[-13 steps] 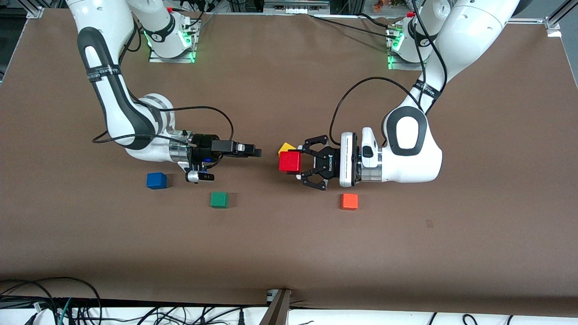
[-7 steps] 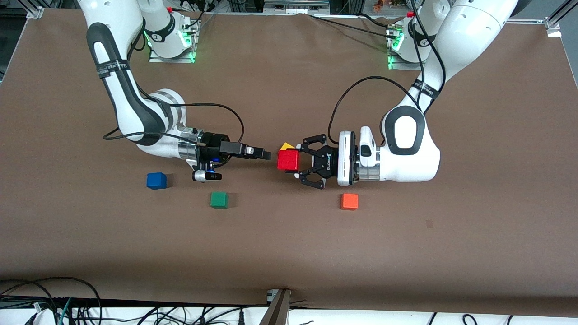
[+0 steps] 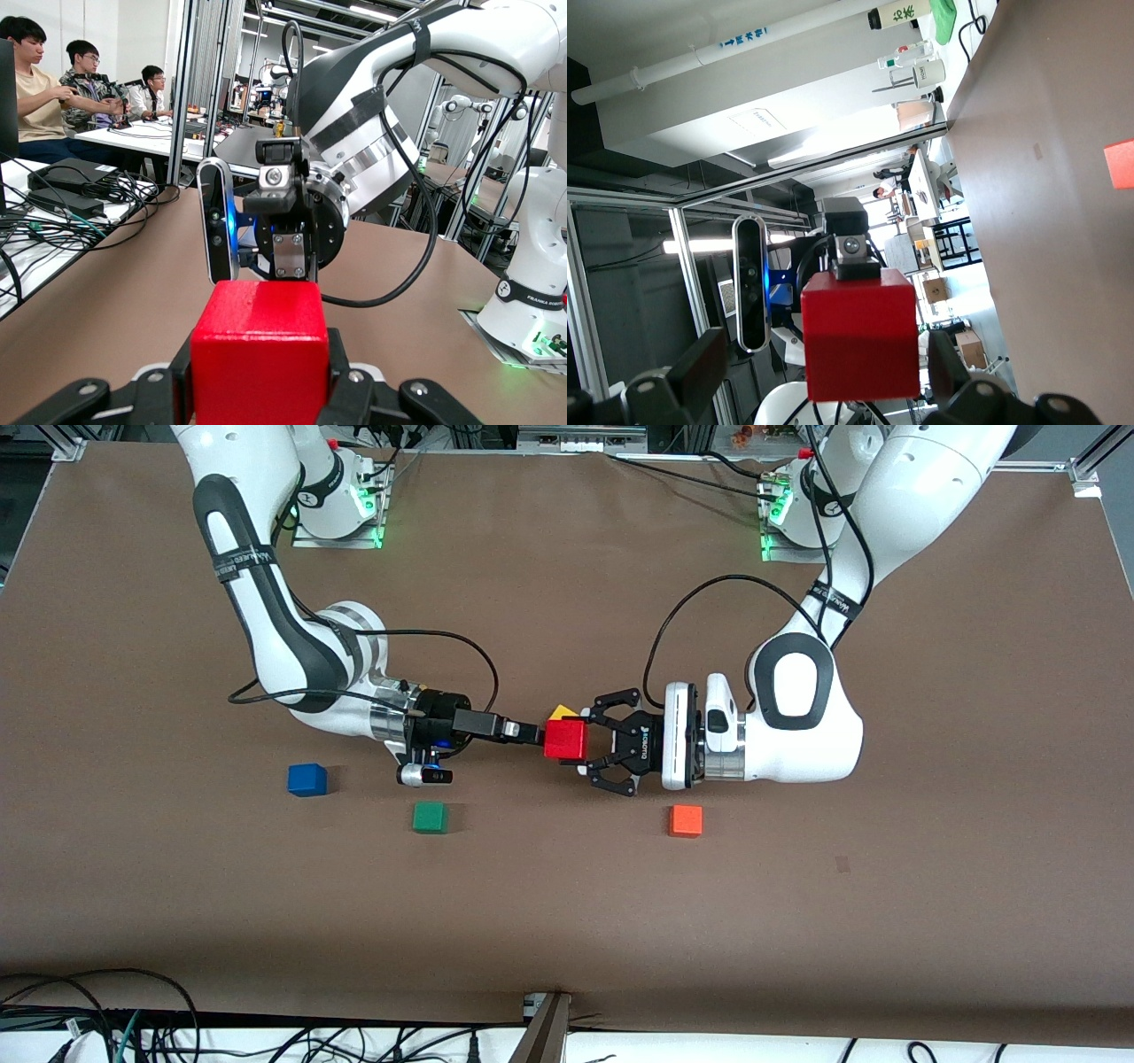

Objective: Pass red block to right arm, stack on blue
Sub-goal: 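Close the right gripper on the red cube and open the left gripper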

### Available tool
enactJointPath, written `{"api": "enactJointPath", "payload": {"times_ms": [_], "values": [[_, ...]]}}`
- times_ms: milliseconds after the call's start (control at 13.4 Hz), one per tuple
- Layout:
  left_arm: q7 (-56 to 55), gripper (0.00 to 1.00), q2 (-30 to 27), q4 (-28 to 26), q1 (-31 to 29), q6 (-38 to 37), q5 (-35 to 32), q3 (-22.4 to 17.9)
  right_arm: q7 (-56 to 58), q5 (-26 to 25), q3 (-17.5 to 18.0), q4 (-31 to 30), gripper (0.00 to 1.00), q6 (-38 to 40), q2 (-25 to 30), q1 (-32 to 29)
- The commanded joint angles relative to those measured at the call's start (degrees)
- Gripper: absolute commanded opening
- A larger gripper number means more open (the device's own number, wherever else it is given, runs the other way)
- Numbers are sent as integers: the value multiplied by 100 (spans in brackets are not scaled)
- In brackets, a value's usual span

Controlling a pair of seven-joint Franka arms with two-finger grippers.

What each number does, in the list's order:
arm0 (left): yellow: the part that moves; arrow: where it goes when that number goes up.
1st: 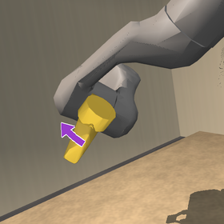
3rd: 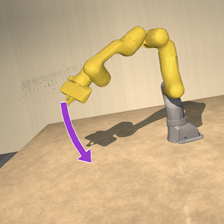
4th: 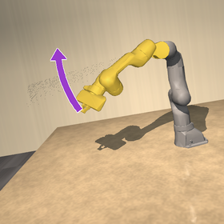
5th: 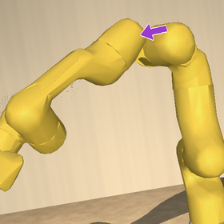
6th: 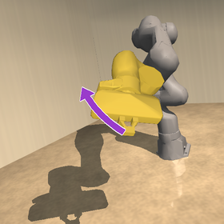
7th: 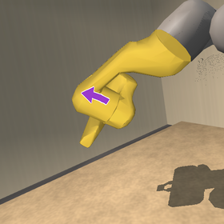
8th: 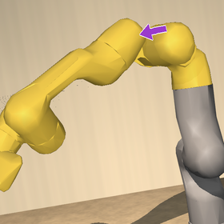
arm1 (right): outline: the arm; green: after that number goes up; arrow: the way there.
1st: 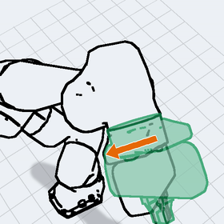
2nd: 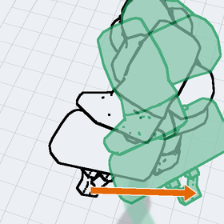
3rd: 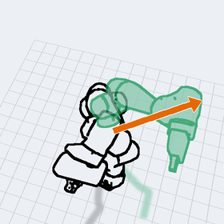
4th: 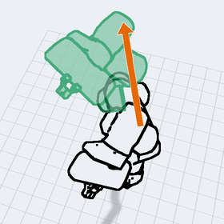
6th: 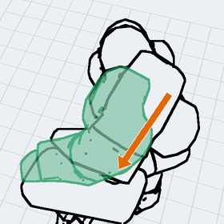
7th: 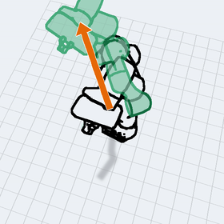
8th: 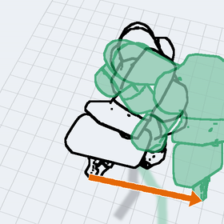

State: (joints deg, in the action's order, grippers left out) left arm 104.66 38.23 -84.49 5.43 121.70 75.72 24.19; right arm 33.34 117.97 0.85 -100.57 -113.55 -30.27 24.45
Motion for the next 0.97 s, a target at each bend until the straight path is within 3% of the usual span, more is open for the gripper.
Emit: {"api": "enactJointPath", "payload": {"times_ms": [0, 150, 599, 748, 898], "values": [[212, 0, -8, 2, 19, 64, 233, 24, 94, 147, -24, 195, 100, -149, -137, 77], [212, 0, 0, 2, 19, 64, 233, 24, 94, 147, -24, 239, 95, -220, -155, 130], [212, 0, -9, 2, 19, 64, 233, 24, 94, 182, -24, 257, 58, -290, -190, 183], [212, 0, 0, 2, 19, 64, 233, 24, 94, 191, -24, 275, 41, -343, -190, 192], [204, 0, -9, 2, 19, 64, 241, 24, 94, 182, -24, 310, 15, -396, -190, 192]]}}
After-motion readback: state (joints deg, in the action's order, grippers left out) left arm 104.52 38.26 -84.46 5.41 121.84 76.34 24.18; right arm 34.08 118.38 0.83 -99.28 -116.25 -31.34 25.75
